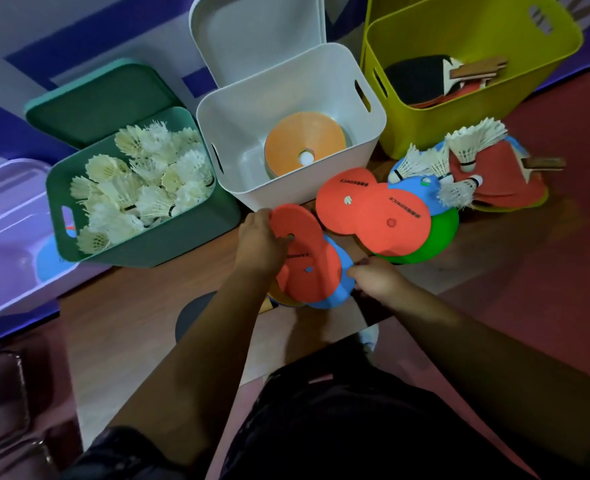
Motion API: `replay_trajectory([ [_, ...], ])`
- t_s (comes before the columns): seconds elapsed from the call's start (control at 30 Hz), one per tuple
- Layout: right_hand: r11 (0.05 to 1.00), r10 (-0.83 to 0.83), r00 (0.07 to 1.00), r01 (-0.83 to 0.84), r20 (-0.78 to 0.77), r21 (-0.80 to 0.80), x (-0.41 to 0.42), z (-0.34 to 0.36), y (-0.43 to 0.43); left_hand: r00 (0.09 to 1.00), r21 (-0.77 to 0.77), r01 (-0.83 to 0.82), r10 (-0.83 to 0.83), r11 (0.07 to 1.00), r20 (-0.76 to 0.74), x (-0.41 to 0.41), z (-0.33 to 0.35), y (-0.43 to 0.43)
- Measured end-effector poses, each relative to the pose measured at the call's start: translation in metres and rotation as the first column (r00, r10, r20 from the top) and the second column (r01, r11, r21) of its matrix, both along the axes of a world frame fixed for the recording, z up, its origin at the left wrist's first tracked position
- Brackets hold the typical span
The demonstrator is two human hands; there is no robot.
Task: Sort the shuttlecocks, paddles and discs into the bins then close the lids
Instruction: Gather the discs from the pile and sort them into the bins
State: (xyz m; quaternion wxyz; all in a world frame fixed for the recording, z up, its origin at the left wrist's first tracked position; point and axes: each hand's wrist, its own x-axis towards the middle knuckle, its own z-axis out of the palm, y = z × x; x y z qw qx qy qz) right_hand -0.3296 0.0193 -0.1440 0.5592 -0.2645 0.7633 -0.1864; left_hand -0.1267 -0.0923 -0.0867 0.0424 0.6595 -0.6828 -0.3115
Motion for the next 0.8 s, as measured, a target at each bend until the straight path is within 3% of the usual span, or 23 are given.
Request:
replay_trajectory([
  [0.17, 0.995, -0.098, 0.994, 0.097, 0.049, 0.016, 0.003, -0.008, -0.004, 0.995, -0.019, 0.065, -0.063, 0.998, 0.072, 0.001, -0.011, 0.006],
  [0.27, 0.995, -0.102, 0.995, 0.102, 0.01, 0.021, 0.008, -0.011, -0.007, 0.971, 0.077, 0.113, -0.127, 0.991, 0.205, -0.002, -0.023, 0.009],
  [0.4, 0.994, -0.091, 0.994, 0.095, -0.062, 0.054, 0.018, -0.015, -0.011, 0.933, 0.147, 0.045, -0.094, 0.988, 0.348, -0.007, -0.015, 0.021],
  [0.5, 0.993, -0.045, 0.991, 0.057, -0.126, 0.1, 0.023, -0.019, -0.016, 0.959, 0.264, -0.112, 0.034, 0.958, 0.283, 0.006, -0.115, -0.013],
  [0.57, 0.993, -0.029, 0.991, 0.043, -0.13, 0.113, 0.024, -0.019, -0.018, 0.964, 0.426, -0.077, -0.041, 0.901, 0.262, -0.003, -0.146, -0.026],
  [0.63, 0.993, -0.049, 0.992, 0.061, -0.114, 0.104, 0.023, -0.019, -0.018, 0.977, 0.474, -0.003, -0.098, 0.881, 0.189, -0.018, -0.104, -0.014],
  [0.7, 0.993, -0.081, 0.993, 0.087, -0.085, 0.077, 0.022, -0.019, -0.015, 0.974, 0.403, 0.022, -0.111, 0.915, 0.198, -0.028, -0.031, 0.011],
  [0.8, 0.996, -0.081, 0.996, 0.083, -0.041, 0.037, 0.021, -0.015, -0.012, 0.966, 0.44, 0.022, -0.133, 0.898, 0.222, -0.013, -0.048, 0.025],
])
